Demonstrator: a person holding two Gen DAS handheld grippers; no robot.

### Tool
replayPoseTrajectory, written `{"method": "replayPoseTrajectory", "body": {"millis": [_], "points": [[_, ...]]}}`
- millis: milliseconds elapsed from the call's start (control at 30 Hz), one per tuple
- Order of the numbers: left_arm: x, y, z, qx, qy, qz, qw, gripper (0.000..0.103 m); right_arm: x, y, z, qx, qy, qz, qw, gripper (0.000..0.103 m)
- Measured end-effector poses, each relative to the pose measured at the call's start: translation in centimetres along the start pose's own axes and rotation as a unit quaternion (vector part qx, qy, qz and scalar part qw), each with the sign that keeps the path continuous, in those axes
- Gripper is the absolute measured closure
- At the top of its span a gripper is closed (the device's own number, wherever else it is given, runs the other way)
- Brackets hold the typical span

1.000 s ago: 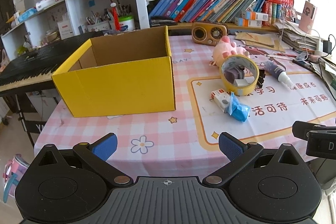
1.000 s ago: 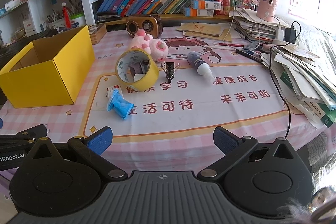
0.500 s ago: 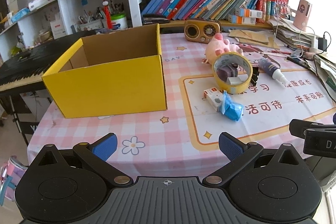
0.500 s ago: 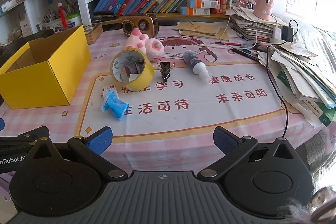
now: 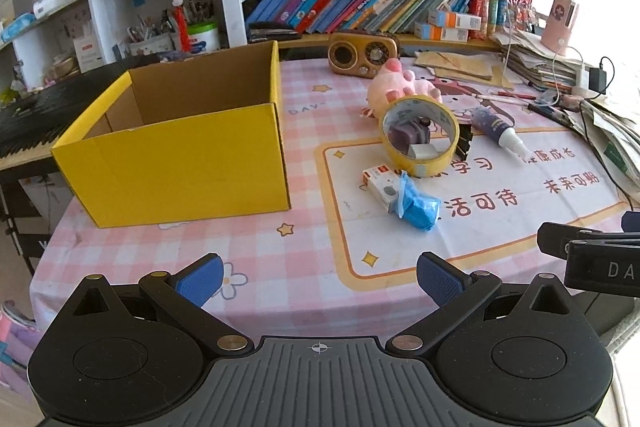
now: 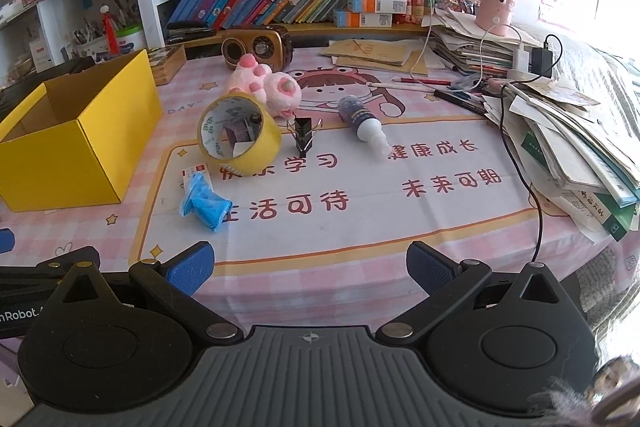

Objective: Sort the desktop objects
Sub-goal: 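Move both tools toward the blue glove and spray bottle on the desk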

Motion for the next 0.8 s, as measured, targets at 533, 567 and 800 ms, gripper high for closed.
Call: {"method": "replayPoseTrajectory", "body": {"millis": [533, 567, 800], "points": [[-0.2, 1.5, 2.1, 0.023, 0.006, -0.022, 0.9995, 0.000, -0.6, 1.0, 1.6, -0.004, 0.001, -0.008, 1.000, 0.000], [-0.2, 1.5, 2.2, 0.024, 0.007, -0.023, 0.9994, 0.000, -0.7, 1.1, 1.7, -0.004, 0.001, -0.009, 1.000, 0.000], [-0.6, 2.2, 3.3, 0.033, 0.010, -0.027, 0.9990, 0.000, -1.0, 1.8, 2.6, -0.002, 0.004, -0.015, 1.000, 0.001]]}}
Point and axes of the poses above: each gripper's, at about its wrist camera, not at the fingertips, and y roughly the way its jaws point, z to its right, x to its underside, the point moved 6 cm from there along y, roughly the way its jaws point, and after that the axes turned 4 degrees about -y, right-handed, at the moved point
